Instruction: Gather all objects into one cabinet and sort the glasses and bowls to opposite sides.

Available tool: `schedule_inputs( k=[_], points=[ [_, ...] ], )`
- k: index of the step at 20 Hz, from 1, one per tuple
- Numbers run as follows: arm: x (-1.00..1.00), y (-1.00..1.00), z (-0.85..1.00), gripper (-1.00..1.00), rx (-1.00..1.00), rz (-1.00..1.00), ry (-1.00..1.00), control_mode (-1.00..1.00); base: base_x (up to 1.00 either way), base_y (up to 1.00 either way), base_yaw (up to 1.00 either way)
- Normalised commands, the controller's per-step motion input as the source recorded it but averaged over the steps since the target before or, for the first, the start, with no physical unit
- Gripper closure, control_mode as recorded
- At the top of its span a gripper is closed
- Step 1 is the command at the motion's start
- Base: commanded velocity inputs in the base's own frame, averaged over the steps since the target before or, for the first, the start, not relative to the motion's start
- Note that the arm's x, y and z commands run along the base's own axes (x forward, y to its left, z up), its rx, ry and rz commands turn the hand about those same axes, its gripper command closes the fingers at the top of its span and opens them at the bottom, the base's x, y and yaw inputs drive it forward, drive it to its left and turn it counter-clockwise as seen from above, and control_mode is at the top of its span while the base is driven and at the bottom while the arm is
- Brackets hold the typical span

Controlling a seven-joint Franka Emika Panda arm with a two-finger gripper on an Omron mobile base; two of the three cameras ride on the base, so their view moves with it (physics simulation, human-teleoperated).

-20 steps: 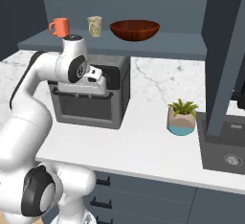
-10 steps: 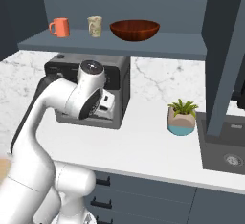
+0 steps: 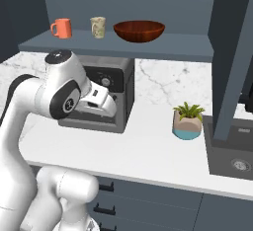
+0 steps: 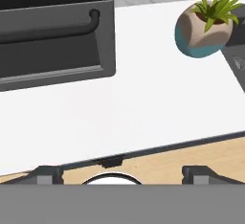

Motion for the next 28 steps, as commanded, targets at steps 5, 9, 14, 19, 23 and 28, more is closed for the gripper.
schedule_inputs(
  k=[5, 9, 14, 19, 23, 28],
  points=[
    [-0.03, -0.66, 0.20, -1.00, -0.05, 0.07, 0.03, -1.00, 0.00, 0.00, 0.00],
    [-0.41, -0.89, 0.07, -1.00, 0.00, 0.17, 0.00, -1.00, 0.00, 0.00, 0.00],
    [-0.93, -0.34, 0.24, -1.00, 0.00, 0.03, -0.06, -1.00, 0.00, 0.00, 0.00],
    [-0.95, 0.04, 0.77, -1.00, 0.00, 0.00, -0.01, -1.00, 0.00, 0.00, 0.00],
    [-0.43, 0.00, 0.48, -1.00, 0.06, -0.04, -0.07, -1.00, 0.00, 0.00, 0.00],
    [-0.03, 0.00, 0.00, -1.00, 0.00, 0.00, 0.00, -1.00, 0.00, 0.00, 0.00]
  ],
)
